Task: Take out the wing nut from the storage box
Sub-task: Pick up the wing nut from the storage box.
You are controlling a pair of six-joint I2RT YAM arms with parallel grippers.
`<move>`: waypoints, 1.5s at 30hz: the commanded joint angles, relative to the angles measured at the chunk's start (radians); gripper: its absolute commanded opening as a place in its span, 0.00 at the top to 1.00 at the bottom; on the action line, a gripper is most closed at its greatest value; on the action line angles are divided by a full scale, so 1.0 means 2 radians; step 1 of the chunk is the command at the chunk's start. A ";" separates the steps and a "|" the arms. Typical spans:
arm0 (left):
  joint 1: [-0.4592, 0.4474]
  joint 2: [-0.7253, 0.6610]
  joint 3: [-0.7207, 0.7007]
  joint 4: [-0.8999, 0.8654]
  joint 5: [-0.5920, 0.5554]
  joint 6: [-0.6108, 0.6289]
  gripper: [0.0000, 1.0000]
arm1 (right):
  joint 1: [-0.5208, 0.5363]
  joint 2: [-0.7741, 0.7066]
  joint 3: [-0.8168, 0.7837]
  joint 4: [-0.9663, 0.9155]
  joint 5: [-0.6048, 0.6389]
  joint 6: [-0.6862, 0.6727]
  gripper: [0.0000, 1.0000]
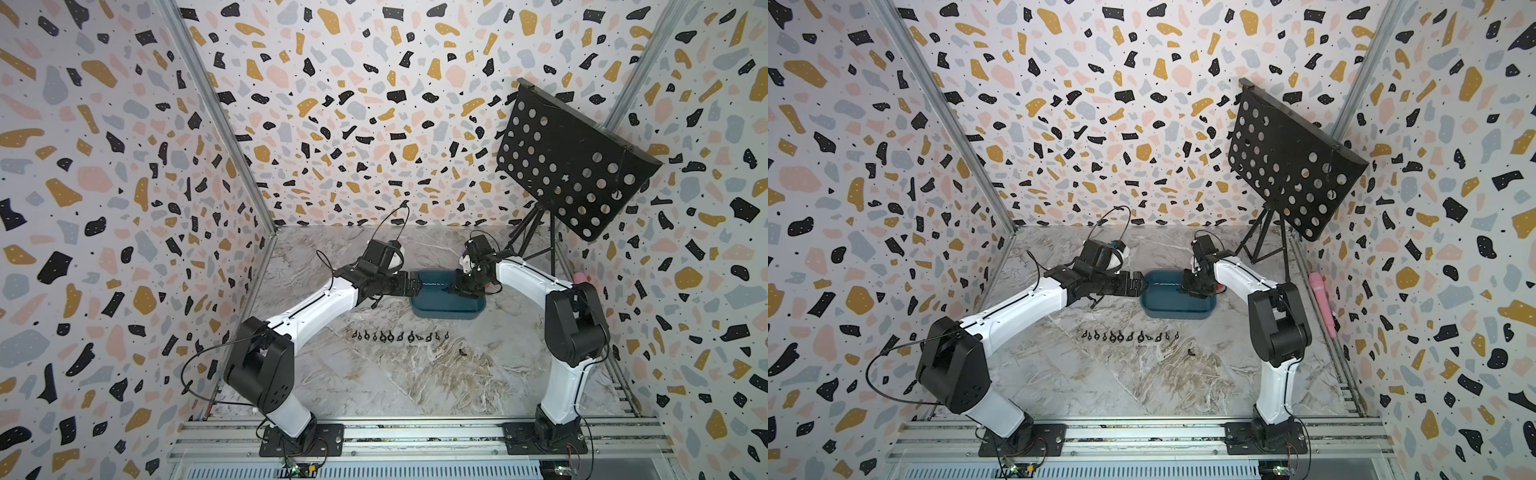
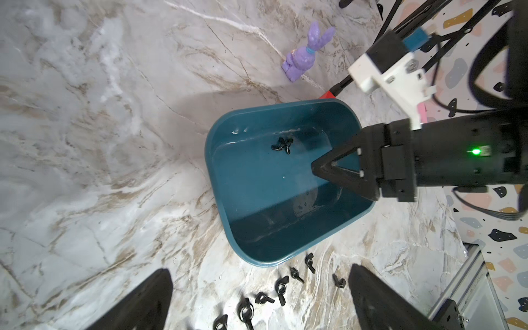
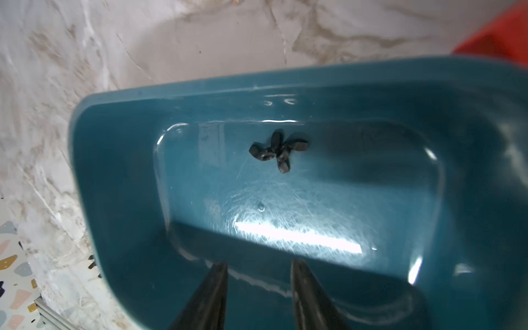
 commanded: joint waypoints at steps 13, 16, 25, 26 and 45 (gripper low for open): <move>0.001 -0.027 -0.013 0.000 -0.010 0.014 0.00 | 0.004 0.072 0.055 0.024 0.002 0.061 0.64; 0.001 -0.028 -0.015 0.000 -0.012 0.015 0.00 | 0.004 0.081 0.064 0.022 0.010 0.063 0.65; 0.001 -0.028 -0.014 -0.002 -0.017 0.017 0.00 | 0.004 0.106 0.092 0.020 0.015 0.066 0.63; 0.001 -0.027 -0.014 -0.002 -0.017 0.017 0.00 | 0.004 0.107 0.095 0.018 0.016 0.065 0.64; 0.002 -0.027 -0.014 -0.003 -0.016 0.017 0.00 | 0.004 0.123 0.102 -0.003 0.047 0.051 0.91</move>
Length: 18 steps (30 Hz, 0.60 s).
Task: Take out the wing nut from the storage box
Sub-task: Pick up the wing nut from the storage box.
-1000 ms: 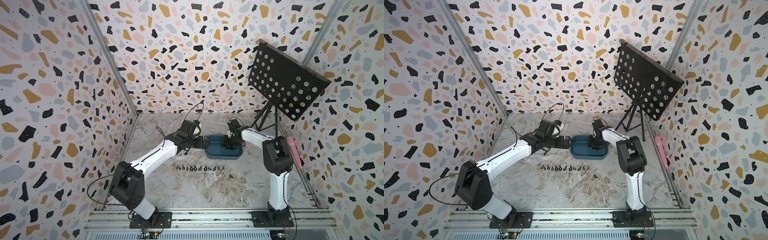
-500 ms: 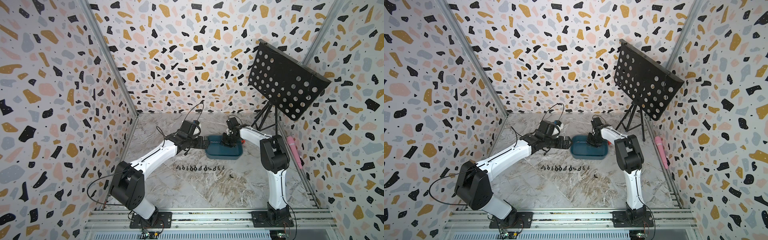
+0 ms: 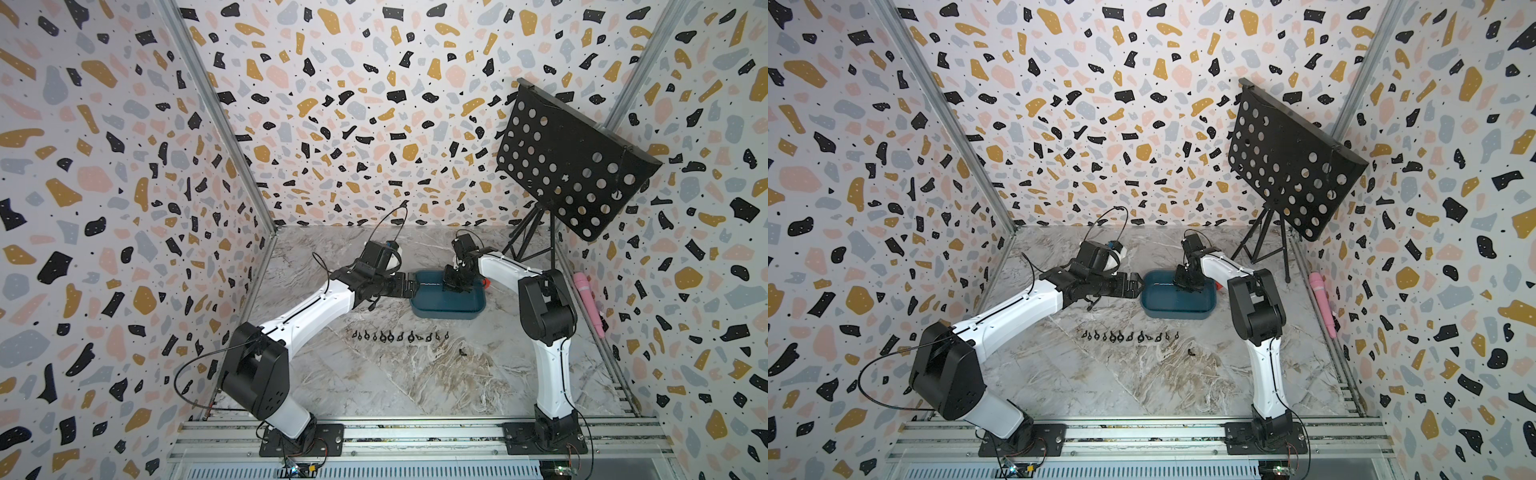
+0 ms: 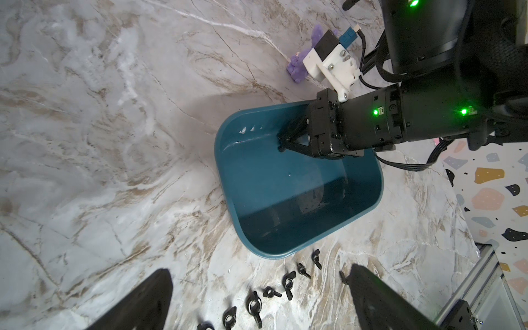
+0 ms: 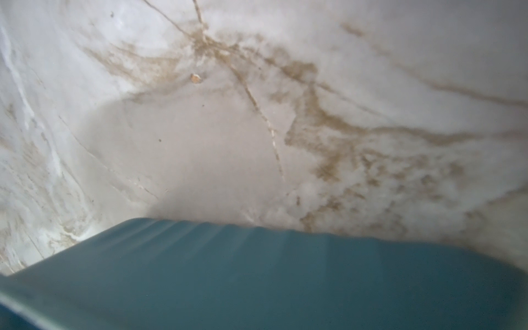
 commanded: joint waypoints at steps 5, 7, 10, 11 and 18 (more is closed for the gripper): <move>0.002 -0.017 -0.006 0.004 -0.011 0.002 0.00 | 0.000 -0.014 -0.013 -0.001 0.002 -0.007 0.98; 0.002 -0.018 -0.006 0.003 -0.013 0.001 0.00 | 0.000 -0.029 -0.030 0.018 -0.003 -0.007 0.99; 0.002 -0.019 -0.006 0.004 -0.011 -0.001 0.00 | 0.000 -0.052 -0.046 0.031 -0.006 -0.009 0.99; 0.002 -0.019 -0.006 0.004 -0.008 -0.002 0.00 | 0.000 -0.060 -0.053 0.034 -0.008 -0.011 0.99; 0.002 -0.008 0.008 0.008 0.029 -0.019 0.11 | 0.000 -0.135 -0.113 0.074 -0.029 -0.018 0.99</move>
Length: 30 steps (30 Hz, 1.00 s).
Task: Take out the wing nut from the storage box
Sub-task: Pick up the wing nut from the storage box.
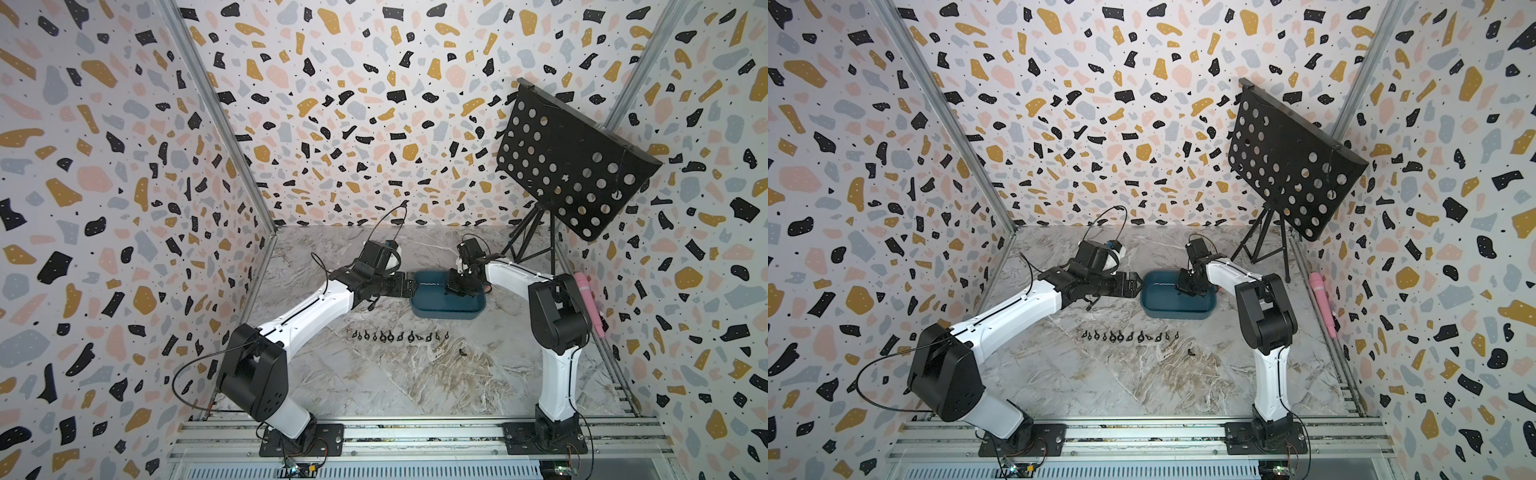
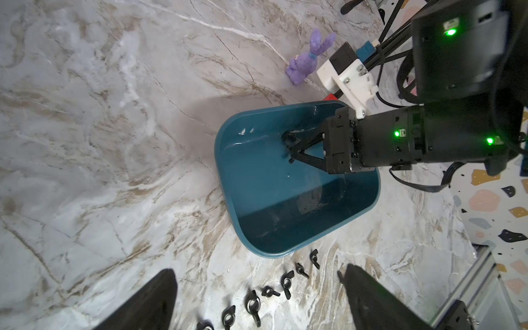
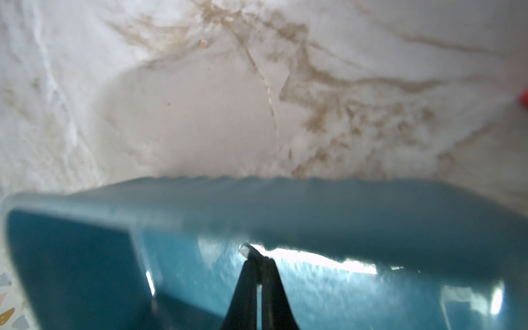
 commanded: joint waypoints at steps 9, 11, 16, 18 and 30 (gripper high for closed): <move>-0.003 0.024 0.012 0.065 0.074 -0.045 0.49 | -0.002 -0.133 -0.051 0.037 -0.063 0.016 0.98; -0.009 0.034 0.018 0.078 0.082 -0.050 0.51 | -0.003 -0.148 -0.056 0.037 -0.070 0.022 0.99; -0.036 0.057 0.028 0.112 0.073 -0.050 0.56 | -0.012 -0.170 -0.067 0.042 -0.109 0.061 0.99; -0.043 0.066 0.030 0.126 0.067 -0.053 0.58 | -0.018 -0.175 -0.075 0.050 -0.127 0.085 0.99; -0.063 0.114 0.068 0.163 0.065 -0.065 0.68 | -0.030 -0.194 -0.095 0.058 -0.162 0.127 0.99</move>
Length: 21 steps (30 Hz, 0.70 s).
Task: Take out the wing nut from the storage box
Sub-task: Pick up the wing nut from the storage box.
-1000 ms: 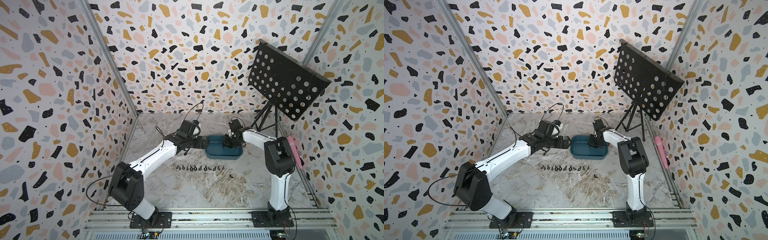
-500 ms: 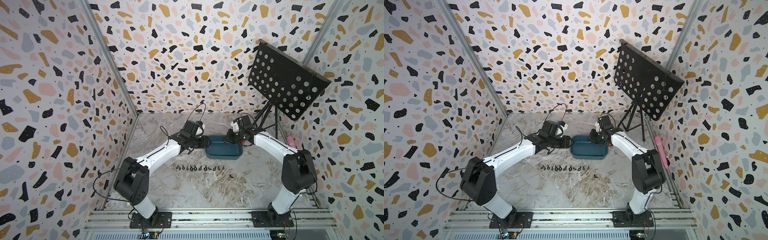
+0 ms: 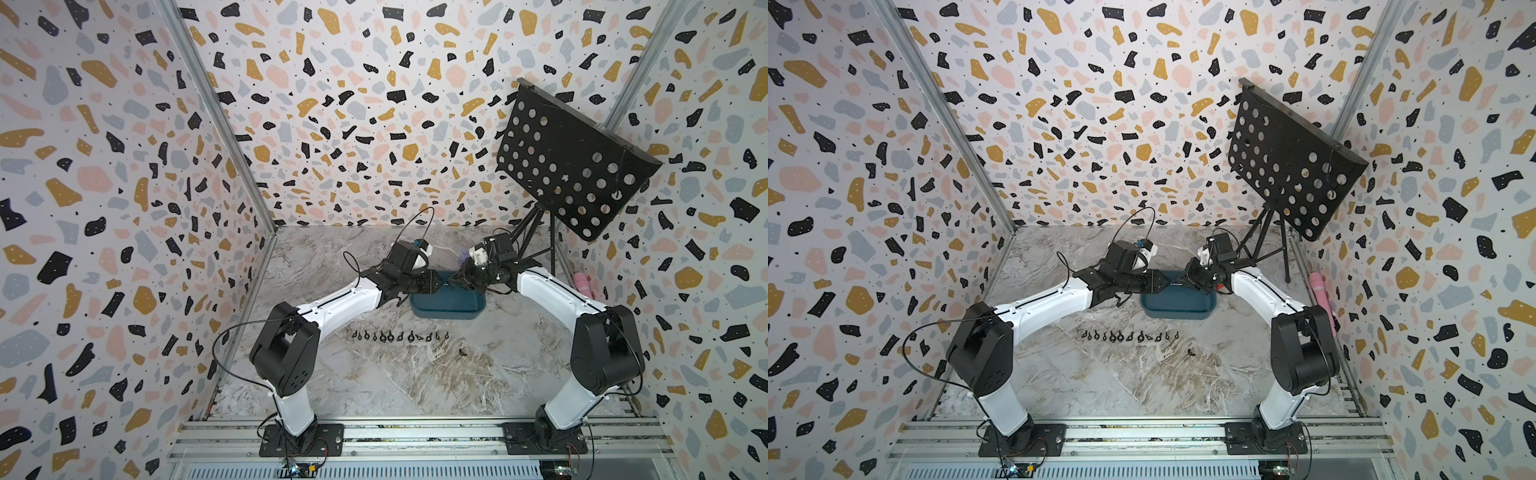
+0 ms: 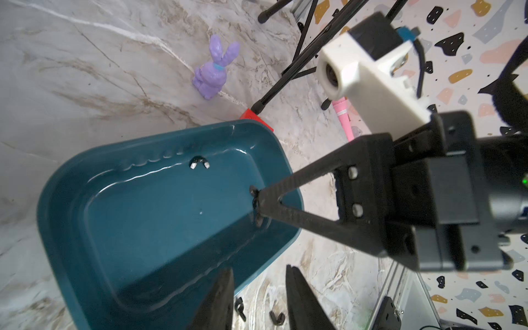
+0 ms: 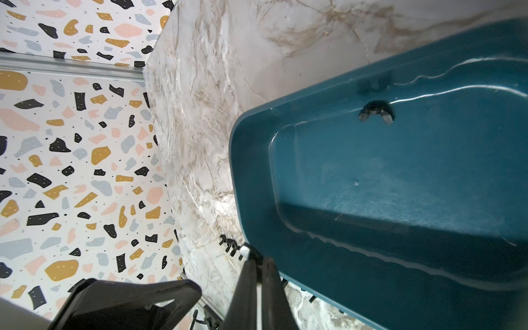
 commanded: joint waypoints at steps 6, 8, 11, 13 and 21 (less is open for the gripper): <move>-0.007 0.023 0.022 0.032 0.001 -0.010 0.71 | -0.007 -0.027 -0.004 0.013 -0.031 0.026 0.99; -0.008 0.026 0.025 0.033 0.000 -0.010 0.71 | -0.007 -0.028 -0.004 0.018 -0.037 0.031 0.99; -0.008 0.030 0.029 0.033 -0.003 -0.012 0.71 | -0.008 -0.027 -0.004 0.021 -0.044 0.035 0.99; -0.008 0.033 0.031 0.034 -0.003 -0.013 0.72 | -0.008 -0.027 -0.004 0.019 -0.045 0.036 0.98; -0.008 0.035 0.034 0.039 -0.004 -0.016 0.76 | -0.008 -0.030 -0.016 0.025 -0.049 0.040 0.99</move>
